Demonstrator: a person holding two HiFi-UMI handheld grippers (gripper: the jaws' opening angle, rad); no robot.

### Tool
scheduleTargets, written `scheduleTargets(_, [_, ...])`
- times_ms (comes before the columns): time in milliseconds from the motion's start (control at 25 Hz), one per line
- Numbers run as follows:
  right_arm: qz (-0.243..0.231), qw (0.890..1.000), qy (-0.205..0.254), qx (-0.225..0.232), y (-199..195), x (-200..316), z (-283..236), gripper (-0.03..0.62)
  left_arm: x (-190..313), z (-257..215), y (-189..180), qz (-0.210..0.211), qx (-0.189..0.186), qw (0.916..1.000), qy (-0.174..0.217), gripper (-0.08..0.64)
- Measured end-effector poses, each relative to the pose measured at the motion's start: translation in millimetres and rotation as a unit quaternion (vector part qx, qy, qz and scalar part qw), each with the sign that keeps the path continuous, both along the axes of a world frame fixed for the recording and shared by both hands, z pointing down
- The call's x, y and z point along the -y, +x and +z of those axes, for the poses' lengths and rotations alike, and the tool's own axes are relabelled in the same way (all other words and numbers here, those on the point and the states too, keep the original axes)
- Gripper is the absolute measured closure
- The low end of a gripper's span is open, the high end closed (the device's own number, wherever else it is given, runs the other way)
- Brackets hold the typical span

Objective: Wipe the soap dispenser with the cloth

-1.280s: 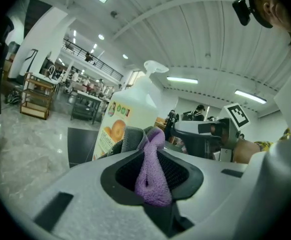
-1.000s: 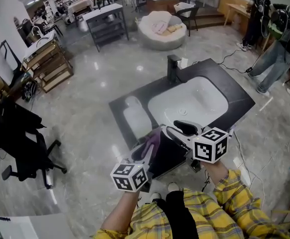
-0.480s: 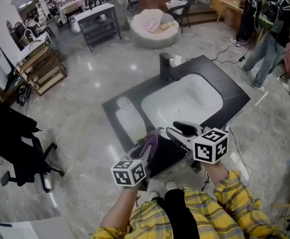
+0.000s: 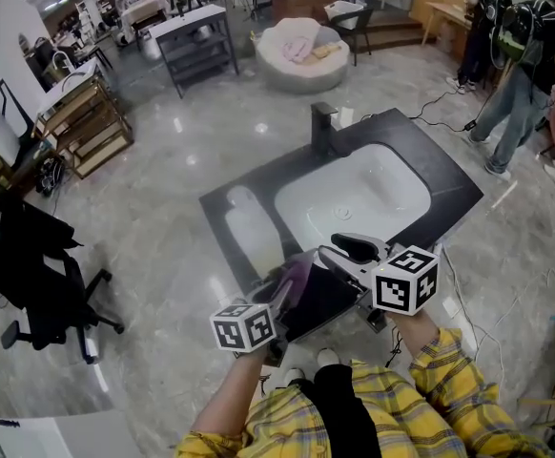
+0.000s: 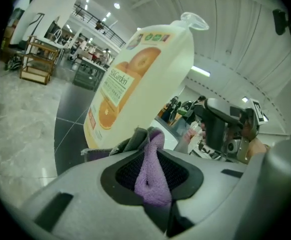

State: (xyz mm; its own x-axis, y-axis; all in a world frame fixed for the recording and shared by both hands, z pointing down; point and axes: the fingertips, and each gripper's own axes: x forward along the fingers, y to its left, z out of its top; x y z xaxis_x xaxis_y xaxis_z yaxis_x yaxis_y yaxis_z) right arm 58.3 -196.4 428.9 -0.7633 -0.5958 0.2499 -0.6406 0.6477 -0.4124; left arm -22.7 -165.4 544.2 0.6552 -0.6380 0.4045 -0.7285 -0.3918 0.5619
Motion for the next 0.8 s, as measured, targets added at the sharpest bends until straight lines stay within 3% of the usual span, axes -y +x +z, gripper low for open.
scheduleTargets(120, [-0.016,1.000,0.020,0.017,-1.7,4.4,-15.4,0.446,-13.6,-31.6,-0.7,0.016,-0.038,0.9981,0.046,0.494])
scheduleTargets(280, [-0.045,0.997,0.051,0.035,-12.4,17.6,-39.2,0.446,-32.7,-80.2,-12.6,0.034,-0.104,0.9891,0.099,0.494])
scheduleTargets(400, [-0.101,0.990,0.091,0.029,-32.6,22.0,-59.5,0.446,-47.3,-108.1,-25.2,0.047,-0.112,0.9839,0.131,0.494])
scheduleTargets(560, [-0.190,0.973,0.132,0.014,-63.9,23.5,-77.2,0.423,-60.4,-128.9,-39.3,0.040,-0.102,0.9815,0.157,0.494])
scheduleTargets(800, [-0.308,0.935,0.175,-0.005,-109.3,24.6,-85.2,0.357,-67.8,-139.3,-61.3,0.003,-0.093,0.9804,0.173,0.494])
